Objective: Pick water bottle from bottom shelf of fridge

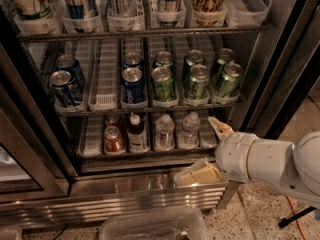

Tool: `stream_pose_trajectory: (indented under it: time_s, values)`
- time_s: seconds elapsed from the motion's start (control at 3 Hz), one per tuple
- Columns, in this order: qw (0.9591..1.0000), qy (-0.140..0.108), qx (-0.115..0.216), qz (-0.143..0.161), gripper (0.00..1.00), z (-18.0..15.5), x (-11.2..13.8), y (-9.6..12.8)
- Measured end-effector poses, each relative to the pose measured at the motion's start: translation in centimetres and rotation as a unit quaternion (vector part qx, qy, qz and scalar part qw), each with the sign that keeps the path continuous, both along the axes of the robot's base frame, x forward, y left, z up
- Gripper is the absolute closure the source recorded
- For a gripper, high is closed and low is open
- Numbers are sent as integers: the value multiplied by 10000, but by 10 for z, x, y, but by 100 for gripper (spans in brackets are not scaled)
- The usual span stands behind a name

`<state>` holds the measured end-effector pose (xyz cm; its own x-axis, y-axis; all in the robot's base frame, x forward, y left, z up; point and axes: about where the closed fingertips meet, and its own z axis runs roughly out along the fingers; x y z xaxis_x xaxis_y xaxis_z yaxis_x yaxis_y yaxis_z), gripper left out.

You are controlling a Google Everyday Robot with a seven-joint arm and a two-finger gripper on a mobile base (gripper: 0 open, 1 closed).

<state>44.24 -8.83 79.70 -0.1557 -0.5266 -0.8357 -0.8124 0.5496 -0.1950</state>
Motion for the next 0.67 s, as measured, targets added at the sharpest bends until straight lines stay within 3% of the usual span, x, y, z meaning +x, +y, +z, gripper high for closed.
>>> stream_pose_trajectory:
  time_s: [0.33,0.67]
  values:
    - [9991,-363,-3,233,0,-13,11,-9]
    - [9979,-580,6,282,0,-26,19,-11]
